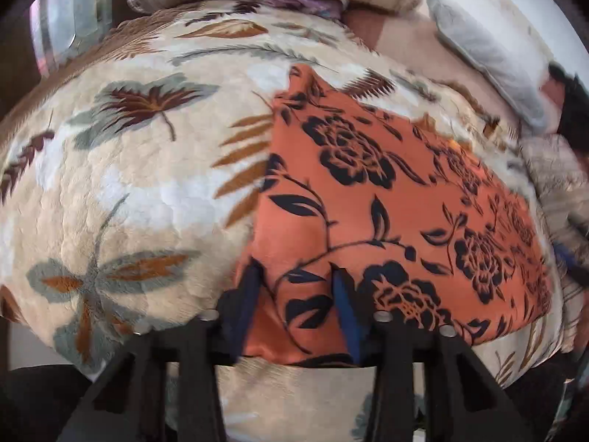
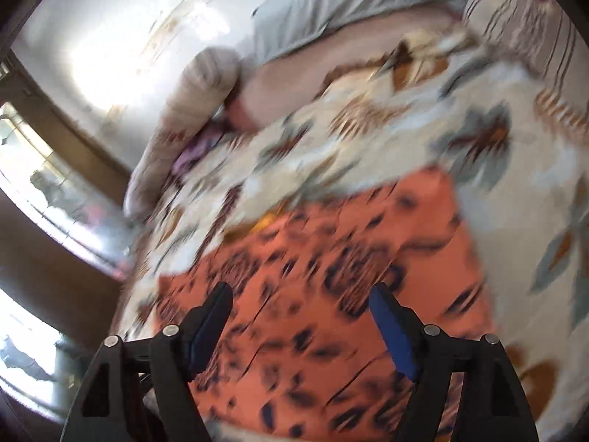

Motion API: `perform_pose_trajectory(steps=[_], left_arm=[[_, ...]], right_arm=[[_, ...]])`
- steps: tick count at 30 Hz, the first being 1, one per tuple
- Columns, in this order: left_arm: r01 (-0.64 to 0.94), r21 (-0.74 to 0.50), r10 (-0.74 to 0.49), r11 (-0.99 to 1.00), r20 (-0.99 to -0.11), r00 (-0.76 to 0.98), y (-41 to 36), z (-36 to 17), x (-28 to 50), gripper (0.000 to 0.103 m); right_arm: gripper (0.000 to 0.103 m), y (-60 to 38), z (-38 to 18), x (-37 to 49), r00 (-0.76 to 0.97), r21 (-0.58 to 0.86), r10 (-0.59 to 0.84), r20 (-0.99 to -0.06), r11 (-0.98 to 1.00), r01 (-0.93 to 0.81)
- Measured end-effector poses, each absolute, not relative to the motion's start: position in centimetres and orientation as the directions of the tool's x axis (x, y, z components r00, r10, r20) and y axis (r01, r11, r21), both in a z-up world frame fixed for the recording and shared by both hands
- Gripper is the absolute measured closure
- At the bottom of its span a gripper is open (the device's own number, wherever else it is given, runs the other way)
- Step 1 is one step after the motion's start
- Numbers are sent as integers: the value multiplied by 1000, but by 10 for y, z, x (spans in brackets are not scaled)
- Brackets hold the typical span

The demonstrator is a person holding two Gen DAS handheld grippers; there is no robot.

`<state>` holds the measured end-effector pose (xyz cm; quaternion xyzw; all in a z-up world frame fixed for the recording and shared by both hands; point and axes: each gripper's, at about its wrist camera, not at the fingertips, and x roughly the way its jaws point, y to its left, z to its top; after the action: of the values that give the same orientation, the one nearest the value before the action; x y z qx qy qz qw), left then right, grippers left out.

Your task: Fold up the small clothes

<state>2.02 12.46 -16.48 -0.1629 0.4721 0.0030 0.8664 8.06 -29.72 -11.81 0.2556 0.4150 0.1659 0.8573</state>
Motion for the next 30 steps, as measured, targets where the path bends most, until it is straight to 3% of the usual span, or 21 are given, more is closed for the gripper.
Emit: perform_pose_trajectory(steps=[6,9,16,18,19,22,25,28,30], left_arm=[[-179,-433,-253,884,-762,596,153,-133,9,64],[-152,-420,-250,895,-753,608,156,-120,23,55],[-112,-401,-282,909,-792,542,154,-126,128,56],[-166,-378,-248,911,-822,512,167,-142,161,72],[-208,-338,-198,918,-845,497,175,-149,171,75],[-309,-363,-167,879,-842,513,202,-159,185,75],[-303,-352,-148,886,-832,534,205,-150,180,76],[-249,-344,-143,905,-799,584,195,-128,158,73],[-191,-323,-139,927,-768,625,181,-108,134,52]], right_arm=[[24,-272,-175,61,509,539,483,-713,841,-44],[23,-276,-176,55,533,552,489,-691,833,-50],[22,-273,-178,54,553,549,492,-673,833,-73],[22,-275,-179,54,552,563,505,-664,823,-77],[22,-277,-180,54,549,573,514,-659,816,-77],[22,-282,-181,55,545,607,538,-644,792,-65],[22,-284,-182,56,543,618,546,-639,784,-60],[22,-284,-179,57,537,621,543,-645,782,-46],[22,-287,-172,55,539,642,549,-639,766,-19]])
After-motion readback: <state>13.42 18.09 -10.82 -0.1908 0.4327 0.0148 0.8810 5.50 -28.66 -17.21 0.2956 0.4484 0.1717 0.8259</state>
